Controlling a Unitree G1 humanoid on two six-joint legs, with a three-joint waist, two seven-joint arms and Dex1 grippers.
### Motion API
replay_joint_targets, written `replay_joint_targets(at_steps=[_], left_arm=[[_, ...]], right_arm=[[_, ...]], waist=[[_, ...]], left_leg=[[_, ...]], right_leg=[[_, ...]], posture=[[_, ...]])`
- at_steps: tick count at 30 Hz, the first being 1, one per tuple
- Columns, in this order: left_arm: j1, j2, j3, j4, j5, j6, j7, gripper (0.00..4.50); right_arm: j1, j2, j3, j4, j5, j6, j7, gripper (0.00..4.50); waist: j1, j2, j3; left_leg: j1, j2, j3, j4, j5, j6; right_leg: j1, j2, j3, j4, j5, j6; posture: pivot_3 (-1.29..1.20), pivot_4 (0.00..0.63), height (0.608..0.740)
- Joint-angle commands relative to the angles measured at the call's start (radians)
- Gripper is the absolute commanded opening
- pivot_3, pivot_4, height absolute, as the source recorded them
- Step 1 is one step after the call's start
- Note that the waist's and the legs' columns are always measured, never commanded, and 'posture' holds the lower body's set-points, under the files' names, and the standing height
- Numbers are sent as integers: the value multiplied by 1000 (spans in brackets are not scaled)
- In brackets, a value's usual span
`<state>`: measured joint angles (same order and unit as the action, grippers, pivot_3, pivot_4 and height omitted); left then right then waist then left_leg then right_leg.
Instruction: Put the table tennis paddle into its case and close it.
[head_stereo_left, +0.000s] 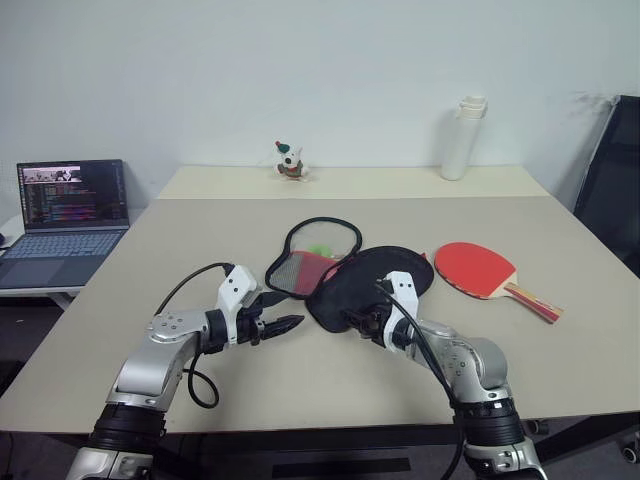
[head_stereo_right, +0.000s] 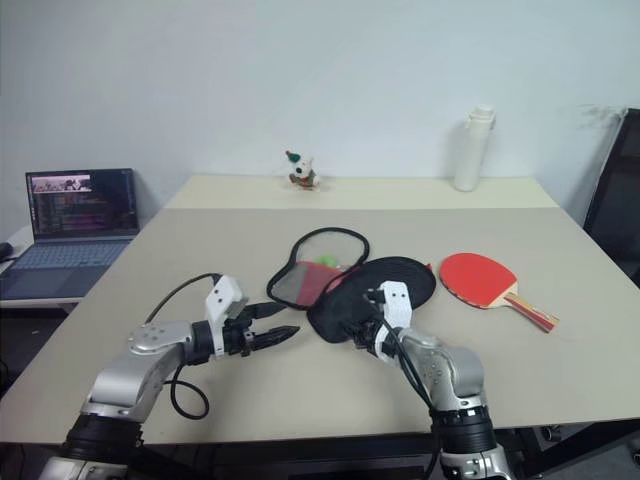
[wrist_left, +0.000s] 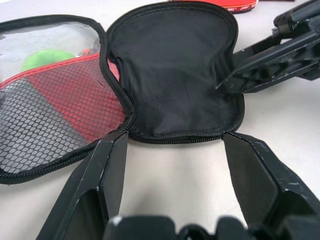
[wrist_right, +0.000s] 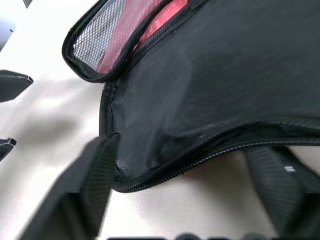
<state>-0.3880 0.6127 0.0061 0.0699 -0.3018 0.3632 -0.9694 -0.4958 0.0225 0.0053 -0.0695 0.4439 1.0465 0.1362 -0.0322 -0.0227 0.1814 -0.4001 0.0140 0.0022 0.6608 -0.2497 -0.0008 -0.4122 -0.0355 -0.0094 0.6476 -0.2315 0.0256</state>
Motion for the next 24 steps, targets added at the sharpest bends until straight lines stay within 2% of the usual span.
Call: replay_joint_targets(at_steps=[1,8,9,12,16,20,24], left_arm=[[12,9,9,-63,-3,-14,9,3249],[27,5,6,-81,-8,-10,9,3249],[28,4,6,-82,-11,-10,5,3249],[30,6,5,-88,-23,-6,-13,3249],[32,16,3,-97,-33,1,-38,3249],[40,16,-2,-108,-31,5,-49,3249],[49,15,-15,-119,-26,7,-59,3249]], right_arm=[[9,17,14,-24,8,0,9,2625],[20,28,-16,-49,34,34,2,215],[21,33,-31,-53,45,46,-1,17],[23,30,-73,-79,80,101,0,17],[27,-46,-105,-143,126,193,42,17],[29,-182,-125,-184,170,272,116,17],[15,-448,-106,-162,192,312,275,17]], waist=[[0,0,0],[1,0,0],[1,0,0],[2,0,0],[3,0,0],[3,0,0],[6,2,2]], left_leg=[[0,0,0,0,0,0],[0,0,0,0,0,0],[0,0,0,0,0,0],[0,0,0,0,0,0],[-1,-1,0,0,0,0],[-1,-1,0,0,0,0],[-1,-1,0,0,0,0]], right_leg=[[0,0,0,0,0,0],[0,0,0,0,0,0],[0,0,0,0,0,0],[0,-1,0,0,0,0],[0,-1,0,-1,0,0],[0,-1,0,-1,0,0],[0,-1,0,-2,-2,3]], posture=[[0,150,740],[0,150,740],[0,150,740],[0,150,740],[0,150,740],[0,150,740],[0,150,740]])
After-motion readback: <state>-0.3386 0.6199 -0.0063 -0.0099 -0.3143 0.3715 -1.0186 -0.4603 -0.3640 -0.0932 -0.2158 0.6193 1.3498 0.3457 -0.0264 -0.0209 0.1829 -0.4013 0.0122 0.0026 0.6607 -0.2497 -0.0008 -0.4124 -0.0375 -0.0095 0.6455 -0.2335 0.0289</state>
